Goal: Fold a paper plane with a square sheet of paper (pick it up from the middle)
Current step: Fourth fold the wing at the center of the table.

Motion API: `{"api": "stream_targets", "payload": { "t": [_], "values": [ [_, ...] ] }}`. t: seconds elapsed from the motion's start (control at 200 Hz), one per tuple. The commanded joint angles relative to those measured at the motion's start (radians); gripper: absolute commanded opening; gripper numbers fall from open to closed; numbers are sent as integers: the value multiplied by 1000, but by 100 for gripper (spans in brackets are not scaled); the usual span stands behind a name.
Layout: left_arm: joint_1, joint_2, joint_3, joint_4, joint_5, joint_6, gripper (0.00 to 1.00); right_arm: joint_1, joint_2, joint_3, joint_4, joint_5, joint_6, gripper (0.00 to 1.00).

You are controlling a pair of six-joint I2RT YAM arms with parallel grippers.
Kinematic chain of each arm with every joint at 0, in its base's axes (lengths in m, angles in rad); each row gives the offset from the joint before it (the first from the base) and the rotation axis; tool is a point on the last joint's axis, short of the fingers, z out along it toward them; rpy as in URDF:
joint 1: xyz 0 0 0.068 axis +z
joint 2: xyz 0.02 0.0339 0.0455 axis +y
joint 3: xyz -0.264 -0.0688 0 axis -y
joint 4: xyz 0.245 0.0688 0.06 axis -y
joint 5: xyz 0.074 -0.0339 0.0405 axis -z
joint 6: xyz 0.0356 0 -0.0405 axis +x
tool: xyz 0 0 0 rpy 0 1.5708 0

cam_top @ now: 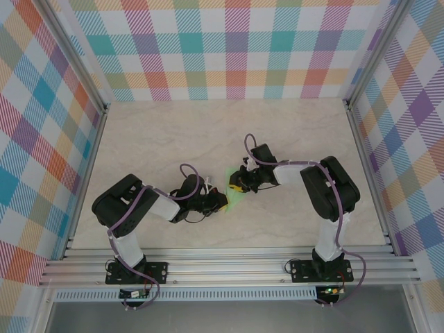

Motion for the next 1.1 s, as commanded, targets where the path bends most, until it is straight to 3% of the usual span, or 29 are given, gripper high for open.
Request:
{"api": "stream_targets", "payload": {
  "t": [0.0, 0.64, 0.745, 0.95, 1.095],
  "values": [
    [18, 45, -14, -63, -57, -12, 3, 6, 28, 23, -17, 11, -18, 20],
    [18, 66, -20, -76, -60, -19, 3, 6, 81, 56, -59, 8, -37, 21],
    [18, 58, -14, -113, -67, -10, 6, 6, 94, 59, -106, 39, -42, 20],
    [18, 6, 7, -229, -65, 51, 21, 6, 111, 36, -129, 70, -41, 18],
    [15, -36, 57, -393, -85, 127, 21, 6, 110, 30, -125, 69, -38, 18]
  ]
}}
